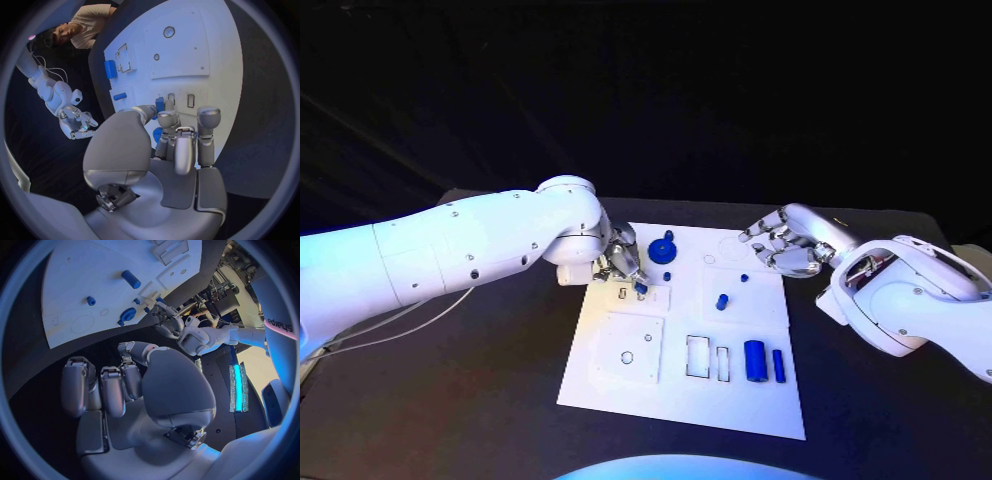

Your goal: Assemble the parts on the task board

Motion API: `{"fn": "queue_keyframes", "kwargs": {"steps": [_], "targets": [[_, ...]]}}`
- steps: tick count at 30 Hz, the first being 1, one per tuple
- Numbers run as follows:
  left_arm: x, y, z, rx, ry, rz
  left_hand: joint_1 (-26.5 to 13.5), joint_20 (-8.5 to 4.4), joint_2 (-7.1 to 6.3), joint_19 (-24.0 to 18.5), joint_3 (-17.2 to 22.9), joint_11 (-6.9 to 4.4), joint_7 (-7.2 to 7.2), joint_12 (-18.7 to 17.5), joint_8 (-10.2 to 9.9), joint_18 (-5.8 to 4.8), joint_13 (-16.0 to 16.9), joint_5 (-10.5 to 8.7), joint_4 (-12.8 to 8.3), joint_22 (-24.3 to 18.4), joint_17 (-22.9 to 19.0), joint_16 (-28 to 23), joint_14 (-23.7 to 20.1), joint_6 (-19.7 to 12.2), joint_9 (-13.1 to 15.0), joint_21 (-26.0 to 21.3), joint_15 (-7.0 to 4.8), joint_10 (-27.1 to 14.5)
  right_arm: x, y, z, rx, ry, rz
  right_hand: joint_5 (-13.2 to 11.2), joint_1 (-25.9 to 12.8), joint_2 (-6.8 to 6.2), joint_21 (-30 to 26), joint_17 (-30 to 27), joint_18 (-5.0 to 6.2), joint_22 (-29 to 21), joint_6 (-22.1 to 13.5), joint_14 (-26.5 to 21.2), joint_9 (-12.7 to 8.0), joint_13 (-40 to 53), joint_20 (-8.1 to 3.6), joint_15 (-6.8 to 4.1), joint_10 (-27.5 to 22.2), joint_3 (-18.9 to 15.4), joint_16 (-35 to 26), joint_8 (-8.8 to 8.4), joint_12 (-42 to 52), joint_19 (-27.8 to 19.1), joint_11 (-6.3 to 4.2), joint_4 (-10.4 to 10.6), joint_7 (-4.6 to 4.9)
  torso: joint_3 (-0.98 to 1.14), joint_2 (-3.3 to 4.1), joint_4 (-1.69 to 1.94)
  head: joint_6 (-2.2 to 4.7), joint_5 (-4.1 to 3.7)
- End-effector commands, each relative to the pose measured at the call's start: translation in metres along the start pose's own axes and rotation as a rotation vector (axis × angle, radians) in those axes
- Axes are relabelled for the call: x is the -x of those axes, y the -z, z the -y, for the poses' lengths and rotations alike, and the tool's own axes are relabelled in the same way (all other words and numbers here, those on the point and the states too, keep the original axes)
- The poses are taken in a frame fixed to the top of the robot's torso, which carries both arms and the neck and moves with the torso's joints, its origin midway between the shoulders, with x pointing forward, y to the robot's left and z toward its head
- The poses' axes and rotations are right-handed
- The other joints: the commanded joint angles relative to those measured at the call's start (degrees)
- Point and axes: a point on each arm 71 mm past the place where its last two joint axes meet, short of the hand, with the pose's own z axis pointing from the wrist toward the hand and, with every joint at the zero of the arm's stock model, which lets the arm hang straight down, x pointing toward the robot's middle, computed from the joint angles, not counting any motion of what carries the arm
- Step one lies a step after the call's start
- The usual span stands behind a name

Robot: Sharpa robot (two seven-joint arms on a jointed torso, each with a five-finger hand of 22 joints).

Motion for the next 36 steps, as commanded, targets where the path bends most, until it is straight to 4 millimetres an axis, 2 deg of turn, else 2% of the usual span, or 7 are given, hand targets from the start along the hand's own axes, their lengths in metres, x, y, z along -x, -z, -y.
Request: {"fn": "queue_keyframes", "kwargs": {"steps": [1,5,10,21,32,36], "targets": [[0.001,0.002,-0.004,0.033,0.04,0.094,-0.5,-0.43,-0.39,0.2,11.3,-0.04,-0.52,0.2,1.6,-0.87,-0.1,-0.03,-10.6,0.2,12.7,0.4,5.4,0.2,5.2,0.5,-0.43,0.4,0.0,0.0,0.0,0.01,0.007,0.002,0.3,-0.4,-0.01,-0.3,9.2,-0.11,7.0,0.3,4.5,-0.1,2.9,0.06,-0.09,-0.3,0.0,-0.2,-0.26,-0.3,-0.3,-0.09,-0.3,-0.01,0.03,-0.02,0.15,-0.16,-0.21],[-0.003,0.003,-0.006,0.025,0.023,0.164,-1.2,-0.59,-1.6,0.2,14.0,-0.19,-0.65,-1.2,2.0,-0.87,-1.8,-0.02,-11.2,0.4,12.6,0.3,5.3,0.5,6.0,0.6,-0.53,0.1,0.001,0.001,0.001,0.01,0.007,0.003,0.3,-0.4,0.0,-0.4,9.2,-0.1,7.0,0.4,4.5,0.0,2.8,0.06,-0.09,-0.3,0.0,-0.2,-0.26,-0.3,-0.4,-0.08,-0.3,-0.01,0.01,-0.09,0.16,-0.15,-0.26],[-0.01,0.002,-0.006,0.018,-0.002,0.207,-1.7,-0.68,-2.43,0.2,15.6,-0.32,-0.8,-1.1,2.2,-0.88,-1.7,-0.07,-11.5,0.5,12.6,0.3,5.3,0.9,6.5,0.8,-0.65,0.5,0.001,0.001,0.001,0.008,0.006,0.004,0.3,-0.4,0.0,-0.4,9.2,-0.1,7.0,0.4,4.5,0.0,2.8,0.06,-0.09,-0.3,0.0,-0.2,-0.26,-0.3,-0.4,-0.08,-0.3,-0.01,-0.02,-0.01,0.19,-0.12,-0.43],[-0.022,-0.004,-0.007,0.026,-0.048,0.235,-2.1,-0.78,-3.0,0.4,16.5,-0.47,-0.97,-1.0,2.5,-0.94,-1.7,-0.1,-11.7,0.9,12.8,0.4,5.4,1.2,7.0,1.0,-0.77,0.9,0.002,0.002,0.002,0.004,0.008,0.004,0.3,-0.5,-0.03,-0.4,9.1,-0.09,6.9,0.4,4.5,0.0,2.8,0.07,-0.09,-0.3,0.0,-0.3,-0.23,-0.3,-0.4,-0.1,-0.3,-0.03,0.03,0.03,-0.01,-0.39,-0.19],[-0.026,-0.005,-0.006,0.039,-0.086,0.203,-2.5,-0.86,-3.48,0.6,17.1,-0.6,-1.12,-0.9,2.8,-0.99,-1.6,-0.14,-11.7,1.2,13.0,0.6,5.5,1.5,7.3,1.2,-0.86,1.3,0.001,0.002,0.002,0.004,0.009,0.001,0.3,-0.5,-0.03,-0.4,9.1,-0.09,6.9,0.4,4.5,0.0,2.8,0.07,-0.09,-0.3,0.0,-0.3,-0.23,-0.3,-0.4,-0.1,-0.3,-0.03,0.07,-0.01,0.06,-0.62,-0.21],[-0.027,-0.006,-0.005,0.042,-0.1,0.186,-2.7,-0.89,-3.69,0.6,17.3,-0.66,-1.19,-0.8,3.0,-1.01,-1.6,-0.16,-11.7,1.3,13.1,0.6,5.5,1.6,7.5,1.3,-0.9,1.5,0.001,0.002,0.002,0.005,0.009,-0.001,0.3,-0.5,-0.03,-0.4,9.1,-0.09,6.9,0.4,4.5,0.0,2.8,0.07,-0.09,-0.3,0.0,-0.3,-0.23,-0.3,-0.4,-0.1,-0.3,-0.03,0.02,-0.03,0.05,-0.68,-0.22]]}}
